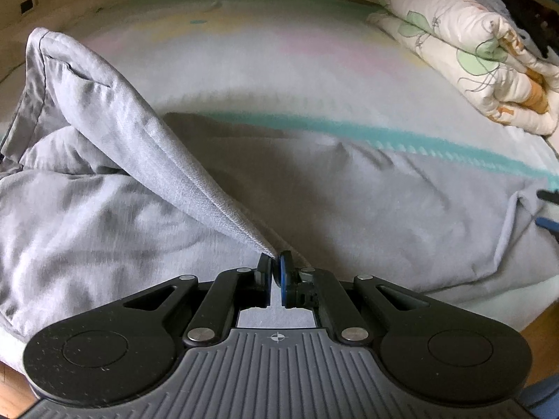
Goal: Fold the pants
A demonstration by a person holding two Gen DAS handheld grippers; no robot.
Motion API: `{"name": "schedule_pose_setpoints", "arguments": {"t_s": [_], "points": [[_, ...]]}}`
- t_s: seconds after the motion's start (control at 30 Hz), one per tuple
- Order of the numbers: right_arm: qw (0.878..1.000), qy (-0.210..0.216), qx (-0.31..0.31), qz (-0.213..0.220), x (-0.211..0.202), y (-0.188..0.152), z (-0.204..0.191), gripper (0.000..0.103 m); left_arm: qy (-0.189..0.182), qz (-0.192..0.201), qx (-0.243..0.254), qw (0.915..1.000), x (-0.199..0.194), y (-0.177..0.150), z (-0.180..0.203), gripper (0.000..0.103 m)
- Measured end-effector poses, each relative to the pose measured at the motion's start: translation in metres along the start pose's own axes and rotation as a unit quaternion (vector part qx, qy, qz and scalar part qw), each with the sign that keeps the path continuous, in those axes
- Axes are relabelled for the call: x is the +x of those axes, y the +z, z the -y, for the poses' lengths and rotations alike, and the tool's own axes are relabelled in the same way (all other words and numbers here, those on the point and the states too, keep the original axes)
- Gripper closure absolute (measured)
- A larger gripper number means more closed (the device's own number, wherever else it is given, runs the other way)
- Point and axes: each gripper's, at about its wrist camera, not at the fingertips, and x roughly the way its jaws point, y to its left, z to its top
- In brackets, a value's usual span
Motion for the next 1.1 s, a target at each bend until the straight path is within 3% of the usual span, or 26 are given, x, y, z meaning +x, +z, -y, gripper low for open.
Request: {"name": "schedule_pose_setpoints", "arguments": {"t_s": [0.23,0.27,0.3,0.43,0.53,0.6,0.67,0.77,0.87,0.97,1.03,1.1], "points": [[0.998,0.019,0.051,-0.02,0.034,0.002,-0.004,0.065,0.0,0.001,-0.001,1.0,0.002,0.001,0.002,0.099],[0.998,0.024,0.062,-0.02,0.038,0.004,-0.004,0.075,0.0,0.001,0.0,1.0,0.002,0.001,0.002,0.099],[0.997,0.022,0.067,-0.012,0.039,0.006,-0.004,0.098,0.0,0.001,0.0,1.0,0.002,0.0,0.002,0.099],[0.997,-0.013,0.019,0.072,0.002,0.009,-0.016,0.099,-0.002,0.004,0.001,1.0,0.0,0.0,0.002,0.098],[0.992,-0.062,-0.043,0.102,-0.03,0.002,-0.027,0.099,-0.006,0.008,0.005,0.9999,-0.003,0.0,0.005,0.098],[0.984,-0.122,-0.1,0.087,-0.031,-0.007,-0.028,0.098,-0.001,0.007,0.009,0.9999,-0.002,0.0,0.006,0.098],[0.984,-0.158,-0.079,0.036,-0.014,-0.009,-0.007,0.098,-0.002,0.002,0.005,1.0,0.0,-0.001,0.004,0.098],[0.993,-0.115,0.013,0.036,-0.013,-0.004,0.025,0.098,-0.005,-0.003,-0.002,1.0,0.001,-0.001,0.001,0.098],[0.994,-0.079,0.025,0.07,-0.022,0.003,0.023,0.098,-0.001,0.001,0.006,1.0,0.0,-0.002,0.004,0.098],[0.986,-0.064,-0.06,0.144,-0.043,0.003,-0.013,0.098,0.0,0.003,0.008,1.0,-0.001,-0.003,0.003,0.098],[0.968,-0.061,-0.141,0.2,-0.062,-0.007,-0.041,0.099,0.0,0.001,0.006,1.0,0.0,-0.003,0.002,0.098],[0.957,-0.082,-0.178,0.216,-0.072,-0.011,-0.051,0.099,-0.001,-0.002,0.004,1.0,0.001,-0.003,0.001,0.098]]}}
